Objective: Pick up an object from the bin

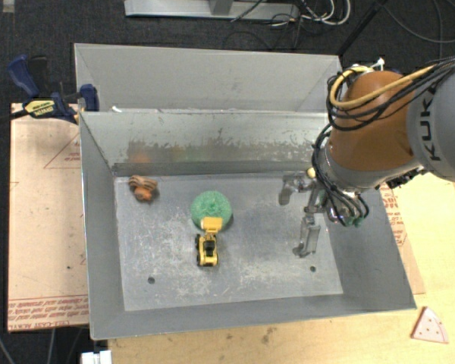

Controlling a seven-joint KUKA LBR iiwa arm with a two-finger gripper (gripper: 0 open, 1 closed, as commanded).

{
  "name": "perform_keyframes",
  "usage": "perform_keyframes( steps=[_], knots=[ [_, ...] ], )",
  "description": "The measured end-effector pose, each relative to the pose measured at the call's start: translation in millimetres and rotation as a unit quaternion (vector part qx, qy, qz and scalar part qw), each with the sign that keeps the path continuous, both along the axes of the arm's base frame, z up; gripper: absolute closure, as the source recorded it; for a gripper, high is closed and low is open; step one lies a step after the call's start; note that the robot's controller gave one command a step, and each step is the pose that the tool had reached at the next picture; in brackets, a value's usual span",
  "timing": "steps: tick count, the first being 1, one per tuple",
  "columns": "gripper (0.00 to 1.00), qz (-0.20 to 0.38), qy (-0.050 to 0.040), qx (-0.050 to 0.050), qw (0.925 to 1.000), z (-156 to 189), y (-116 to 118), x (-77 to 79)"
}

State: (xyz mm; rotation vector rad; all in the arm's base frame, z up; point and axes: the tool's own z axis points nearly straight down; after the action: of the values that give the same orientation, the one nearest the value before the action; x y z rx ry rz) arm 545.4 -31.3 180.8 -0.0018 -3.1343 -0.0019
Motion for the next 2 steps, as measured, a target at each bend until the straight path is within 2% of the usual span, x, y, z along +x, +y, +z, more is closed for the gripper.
perform_keyframes(
  steps=[1,2],
  knots=[
    [0.00,0.000,-0.0041,0.000,1.0000,4.6,0.1,1.5],
    [0.00,0.028,-0.0079,-0.001,0.9996,-22.7,20.6,17.1]
  ],
)
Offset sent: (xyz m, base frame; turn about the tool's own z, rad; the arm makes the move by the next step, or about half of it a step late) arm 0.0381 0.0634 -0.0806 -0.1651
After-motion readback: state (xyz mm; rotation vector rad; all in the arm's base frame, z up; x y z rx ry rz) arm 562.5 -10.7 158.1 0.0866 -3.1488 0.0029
